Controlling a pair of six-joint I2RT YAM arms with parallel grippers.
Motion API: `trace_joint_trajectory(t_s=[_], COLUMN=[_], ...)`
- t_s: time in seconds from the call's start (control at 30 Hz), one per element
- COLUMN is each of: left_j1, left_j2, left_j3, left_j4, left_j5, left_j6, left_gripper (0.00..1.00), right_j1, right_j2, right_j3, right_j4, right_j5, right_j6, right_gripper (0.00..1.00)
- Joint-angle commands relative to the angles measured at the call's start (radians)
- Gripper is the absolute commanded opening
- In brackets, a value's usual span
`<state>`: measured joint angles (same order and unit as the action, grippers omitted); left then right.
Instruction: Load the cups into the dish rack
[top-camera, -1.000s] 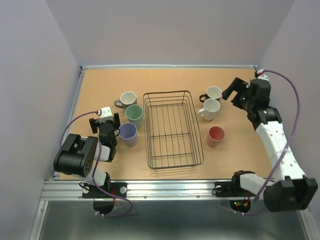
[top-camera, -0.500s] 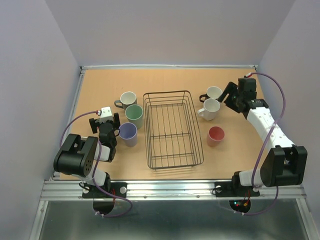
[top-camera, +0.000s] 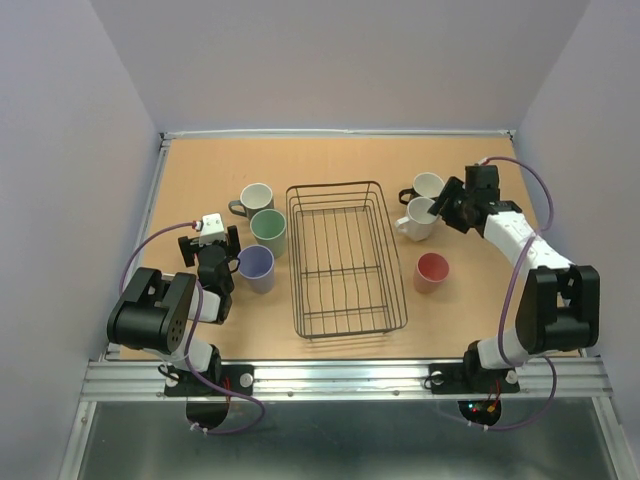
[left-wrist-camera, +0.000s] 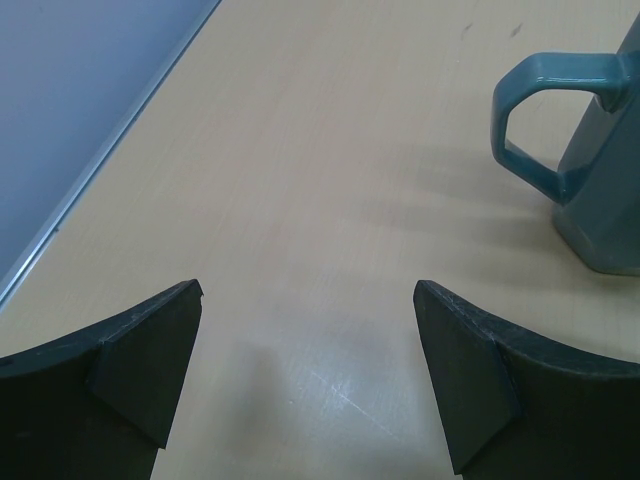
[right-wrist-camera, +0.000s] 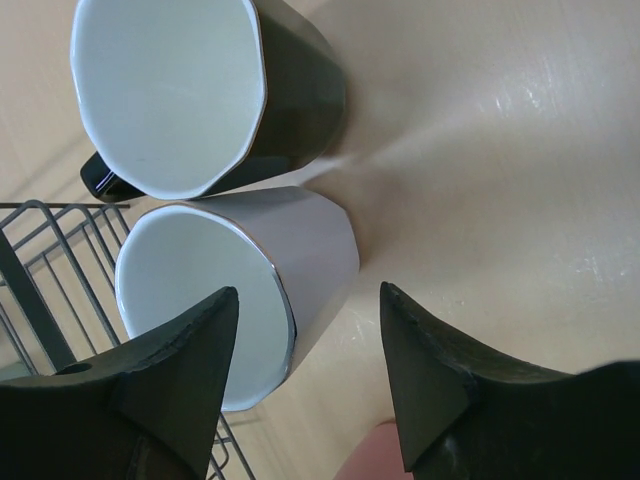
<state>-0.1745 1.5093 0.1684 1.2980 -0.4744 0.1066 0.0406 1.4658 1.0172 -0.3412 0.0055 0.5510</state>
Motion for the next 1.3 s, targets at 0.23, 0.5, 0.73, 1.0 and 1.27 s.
trace_joint_trajectory(t_s=[0.23, 0.5, 0.73, 1.0, 1.27], left_j1=[0.004, 0.004, 0.004, 0.004, 0.004], left_j2=[-0.031, -0.031, -0.031, -0.031, -0.031], left_j3=[0.025, 0.025, 0.025, 0.025, 0.025], left_j4=[0.388, 0.389, 0.389, 0.388, 0.388], left_j5=[-0.006, -0.006, -0.004, -0.004, -0.004], left_j6=[-0.002, -0.002, -0.004, -0.002, -0.004], left_gripper=[0.99, 0.99, 0.99, 0.99, 0.99], right_j1=[0.041, 0.045, 0.044, 0.044, 0.044], right_j2=[0.096, 0.096, 0.015, -0.214, -0.459], right_j3=[-0.017, -0.020, -0.022, 0.014, 0.011], right_j4=[0.071, 0.071, 0.070, 0.010, -0.010], right_j5=[-0.038, -0.012, -0.012, 0.004, -0.304], right_j6=[-0.013, -0.025, -0.028, -0.034, -0.025], right_gripper=[0.47, 0.00, 0.00, 0.00, 0.00])
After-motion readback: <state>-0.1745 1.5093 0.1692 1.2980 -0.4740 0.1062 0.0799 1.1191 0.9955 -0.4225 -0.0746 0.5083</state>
